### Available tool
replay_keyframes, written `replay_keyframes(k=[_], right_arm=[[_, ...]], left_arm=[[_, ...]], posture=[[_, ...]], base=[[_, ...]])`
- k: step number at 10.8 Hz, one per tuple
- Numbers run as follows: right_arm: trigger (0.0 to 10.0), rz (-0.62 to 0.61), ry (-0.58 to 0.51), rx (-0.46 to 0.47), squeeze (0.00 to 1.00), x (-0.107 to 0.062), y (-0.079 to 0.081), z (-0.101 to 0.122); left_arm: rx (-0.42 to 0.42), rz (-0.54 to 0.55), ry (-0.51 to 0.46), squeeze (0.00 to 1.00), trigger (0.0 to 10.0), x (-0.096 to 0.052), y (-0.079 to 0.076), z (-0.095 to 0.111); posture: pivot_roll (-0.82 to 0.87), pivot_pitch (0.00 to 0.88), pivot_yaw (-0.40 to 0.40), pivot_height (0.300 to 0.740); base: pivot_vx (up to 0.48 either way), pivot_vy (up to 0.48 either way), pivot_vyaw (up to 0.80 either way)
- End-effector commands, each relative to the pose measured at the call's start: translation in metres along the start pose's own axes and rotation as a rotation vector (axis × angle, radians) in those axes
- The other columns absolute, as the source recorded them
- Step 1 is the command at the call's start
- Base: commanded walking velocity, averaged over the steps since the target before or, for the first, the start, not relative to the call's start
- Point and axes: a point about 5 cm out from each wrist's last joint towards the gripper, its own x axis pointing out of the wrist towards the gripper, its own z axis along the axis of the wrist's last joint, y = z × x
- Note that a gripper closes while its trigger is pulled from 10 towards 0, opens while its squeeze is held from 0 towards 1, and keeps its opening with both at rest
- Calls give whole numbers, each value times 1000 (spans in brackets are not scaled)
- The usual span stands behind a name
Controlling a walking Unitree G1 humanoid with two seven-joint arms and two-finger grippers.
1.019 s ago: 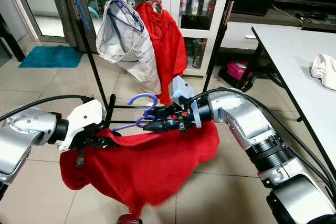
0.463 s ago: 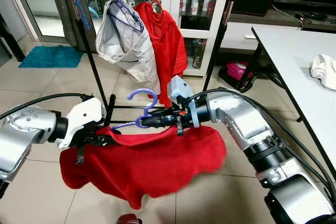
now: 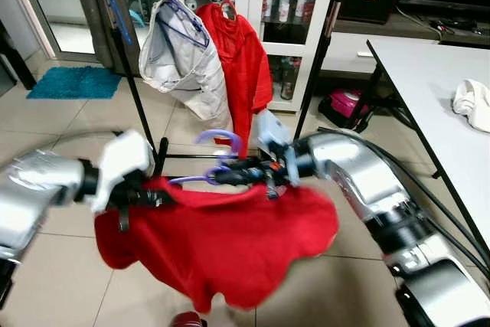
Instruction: Hang hanger
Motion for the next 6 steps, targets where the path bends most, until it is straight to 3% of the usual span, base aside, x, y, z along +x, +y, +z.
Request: replay_keyframes(k=[1, 3, 4, 6], right_arm=[[0, -5, 41, 23, 0, -2, 0, -8], [0, -72, 75, 59, 0, -12, -2, -22], [0, -86, 82, 56, 0, -13, -1, -26], [0, -122, 63, 54, 0, -18, -2, -27]], left_arm=[[56, 18, -58, 1000, 10000, -9, 2, 18], [51, 69, -186, 1000, 10000, -17, 8, 32], [38, 64, -203, 1000, 10000, -17, 7, 33], [41, 58, -93, 1000, 10000, -13, 1, 16]], posture=[[88, 0, -28, 740], [82, 0, -27, 740], [79, 0, -27, 740], [75, 0, -30, 740]], base=[[0, 0, 0], [0, 0, 0], [0, 0, 0], [0, 0, 0]])
